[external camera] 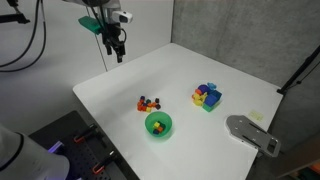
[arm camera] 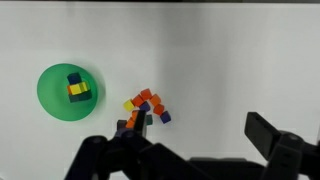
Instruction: Put a block into the bowel
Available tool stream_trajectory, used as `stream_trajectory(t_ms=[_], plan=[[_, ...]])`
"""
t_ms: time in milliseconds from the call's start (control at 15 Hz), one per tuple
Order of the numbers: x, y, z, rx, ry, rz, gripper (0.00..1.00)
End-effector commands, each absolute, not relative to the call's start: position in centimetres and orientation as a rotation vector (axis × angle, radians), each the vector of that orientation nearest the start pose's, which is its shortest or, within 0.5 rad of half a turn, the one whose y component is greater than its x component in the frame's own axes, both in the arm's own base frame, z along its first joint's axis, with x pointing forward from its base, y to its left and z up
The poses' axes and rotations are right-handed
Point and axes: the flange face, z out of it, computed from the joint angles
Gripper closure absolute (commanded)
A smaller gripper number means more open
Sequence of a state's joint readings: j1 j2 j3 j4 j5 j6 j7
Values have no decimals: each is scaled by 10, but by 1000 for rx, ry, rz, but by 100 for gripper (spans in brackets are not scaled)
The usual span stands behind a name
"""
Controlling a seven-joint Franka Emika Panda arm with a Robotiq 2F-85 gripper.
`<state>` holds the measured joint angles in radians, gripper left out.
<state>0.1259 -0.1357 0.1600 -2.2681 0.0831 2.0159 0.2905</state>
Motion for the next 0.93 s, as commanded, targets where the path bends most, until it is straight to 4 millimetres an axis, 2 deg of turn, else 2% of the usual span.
stream_trajectory(t_ms=[0,333,867], plan=[[483,139,383,-3167,16,169,0],[503,135,336,-3230,-89,105,0],[530,140,254,-3203,-239,-13,0]])
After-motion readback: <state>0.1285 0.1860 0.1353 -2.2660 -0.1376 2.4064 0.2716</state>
